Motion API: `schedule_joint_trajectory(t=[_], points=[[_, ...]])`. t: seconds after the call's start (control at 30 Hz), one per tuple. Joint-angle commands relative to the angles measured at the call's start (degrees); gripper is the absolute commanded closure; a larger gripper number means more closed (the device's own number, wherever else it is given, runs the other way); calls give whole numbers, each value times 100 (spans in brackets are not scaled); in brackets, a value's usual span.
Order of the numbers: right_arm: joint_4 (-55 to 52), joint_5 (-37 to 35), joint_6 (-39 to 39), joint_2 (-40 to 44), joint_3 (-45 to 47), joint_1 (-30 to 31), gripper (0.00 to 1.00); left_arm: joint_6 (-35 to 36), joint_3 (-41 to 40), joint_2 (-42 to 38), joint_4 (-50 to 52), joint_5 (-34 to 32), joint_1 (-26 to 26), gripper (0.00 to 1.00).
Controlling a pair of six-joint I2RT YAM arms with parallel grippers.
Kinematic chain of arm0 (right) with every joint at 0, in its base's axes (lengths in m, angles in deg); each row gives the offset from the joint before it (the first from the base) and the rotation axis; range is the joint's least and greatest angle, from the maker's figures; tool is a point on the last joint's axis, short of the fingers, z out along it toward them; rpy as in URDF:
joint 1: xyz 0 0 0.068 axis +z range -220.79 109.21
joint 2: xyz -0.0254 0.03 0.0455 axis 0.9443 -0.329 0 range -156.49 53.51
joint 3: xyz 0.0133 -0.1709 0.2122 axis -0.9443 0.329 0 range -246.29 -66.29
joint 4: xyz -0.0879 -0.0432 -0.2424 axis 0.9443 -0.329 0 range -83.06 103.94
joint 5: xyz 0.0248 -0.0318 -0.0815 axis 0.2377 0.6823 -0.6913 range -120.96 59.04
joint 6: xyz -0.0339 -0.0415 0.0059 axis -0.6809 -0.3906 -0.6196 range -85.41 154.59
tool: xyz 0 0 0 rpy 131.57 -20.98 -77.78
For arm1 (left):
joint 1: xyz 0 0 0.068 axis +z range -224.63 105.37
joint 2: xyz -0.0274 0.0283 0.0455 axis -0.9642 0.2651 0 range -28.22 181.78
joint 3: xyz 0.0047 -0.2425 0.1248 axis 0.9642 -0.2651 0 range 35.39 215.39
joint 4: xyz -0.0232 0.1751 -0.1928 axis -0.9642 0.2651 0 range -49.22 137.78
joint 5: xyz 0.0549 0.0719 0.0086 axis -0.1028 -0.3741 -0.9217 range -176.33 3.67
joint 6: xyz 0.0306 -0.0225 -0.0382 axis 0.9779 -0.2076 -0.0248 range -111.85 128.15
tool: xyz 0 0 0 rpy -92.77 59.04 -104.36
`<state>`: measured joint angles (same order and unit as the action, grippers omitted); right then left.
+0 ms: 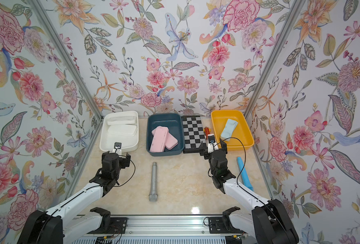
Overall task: Place the pencil cases by color into the storage box
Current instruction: Reset both arms
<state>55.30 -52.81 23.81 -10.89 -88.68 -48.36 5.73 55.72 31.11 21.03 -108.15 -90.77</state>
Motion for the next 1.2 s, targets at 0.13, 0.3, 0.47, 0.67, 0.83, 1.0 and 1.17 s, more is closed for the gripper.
schedule_joint_trajectory(t=[0.13, 0.3, 0.47, 0.67, 0.83, 1.0, 1.17], points=[[3275, -189, -297, -245, 1764, -430, 0, 261, -691, 336, -2193, 171, 402, 2], [4516, 79, 26, -1229, 2139, -958, 0, 170, -821, 911, -2769, 423, 674, 2], [4943, 845, 156, -1918, 2199, -1239, 0, 79, -695, 1369, -2964, 750, 986, 1], [4978, 1293, 43, -2702, 1875, -1274, 0, 145, -446, 1881, -3160, 1177, 1113, 2], [4941, 1394, 129, -2815, 1743, -1382, 0, 214, -311, 2339, -3346, 1286, 1148, 2], [3637, 1780, 340, -2525, 1248, -1646, 0, 46, -198, 2835, -3555, 1354, 1310, 2], [2795, 2334, 619, -2478, 812, -2010, 0, 47, -150, 2903, -3559, 1396, 1351, 1]])
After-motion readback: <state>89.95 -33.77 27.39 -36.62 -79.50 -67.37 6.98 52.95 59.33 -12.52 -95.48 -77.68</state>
